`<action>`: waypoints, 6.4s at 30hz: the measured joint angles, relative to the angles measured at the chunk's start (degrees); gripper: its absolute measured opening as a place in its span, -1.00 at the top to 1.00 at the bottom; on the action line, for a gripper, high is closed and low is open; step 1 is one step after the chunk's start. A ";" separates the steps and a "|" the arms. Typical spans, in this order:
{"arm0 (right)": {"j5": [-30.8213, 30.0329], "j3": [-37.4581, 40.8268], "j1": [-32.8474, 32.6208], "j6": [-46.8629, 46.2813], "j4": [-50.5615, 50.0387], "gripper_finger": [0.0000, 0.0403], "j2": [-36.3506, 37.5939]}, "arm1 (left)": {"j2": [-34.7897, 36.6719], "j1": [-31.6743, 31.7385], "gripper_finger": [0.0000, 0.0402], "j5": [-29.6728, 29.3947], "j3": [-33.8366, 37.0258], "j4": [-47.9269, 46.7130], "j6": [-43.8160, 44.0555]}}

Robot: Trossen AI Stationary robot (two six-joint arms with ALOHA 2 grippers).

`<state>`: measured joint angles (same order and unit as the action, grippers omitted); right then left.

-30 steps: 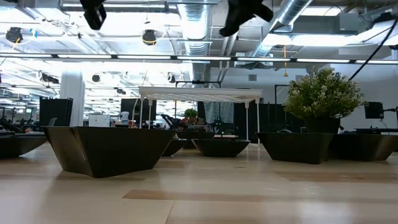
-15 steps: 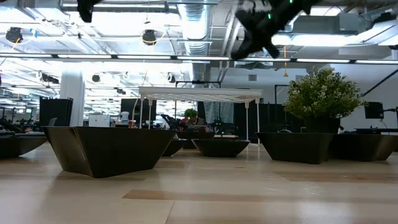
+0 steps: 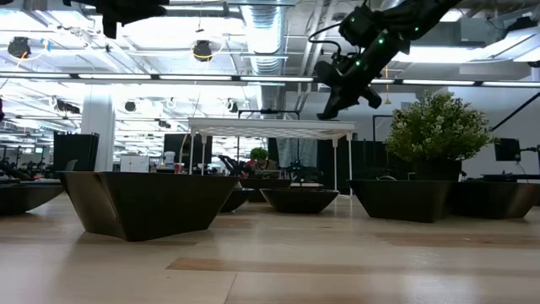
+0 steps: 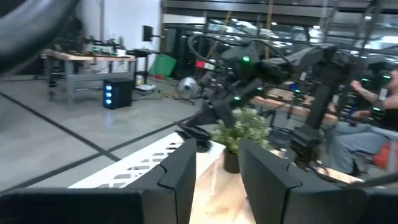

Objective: Pick & Place Mini shaped plates
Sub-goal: Stack the black drop shaped plate on top of the black drop shaped plate on the shelf, then put the black leaf shaped plate on the shelf

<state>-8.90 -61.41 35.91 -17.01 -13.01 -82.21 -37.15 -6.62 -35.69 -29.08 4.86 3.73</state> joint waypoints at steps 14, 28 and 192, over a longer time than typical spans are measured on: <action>0.02 0.00 -0.01 0.47 -1.24 1.00 -0.20 | 0.00 2.54 0.40 -0.32 0.00 0.02 0.17; 0.01 0.00 -0.71 0.20 -3.20 1.00 -0.20 | -0.02 2.52 0.40 1.39 0.00 0.04 0.17; -17.95 -4.96 -65.78 -37.95 9.93 0.63 -16.05 | -25.59 -27.78 0.97 33.19 15.76 -15.98 41.96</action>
<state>-26.85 -66.37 -29.87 -54.96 -3.07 -98.26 -62.74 -34.39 -2.50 -13.32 -11.11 45.69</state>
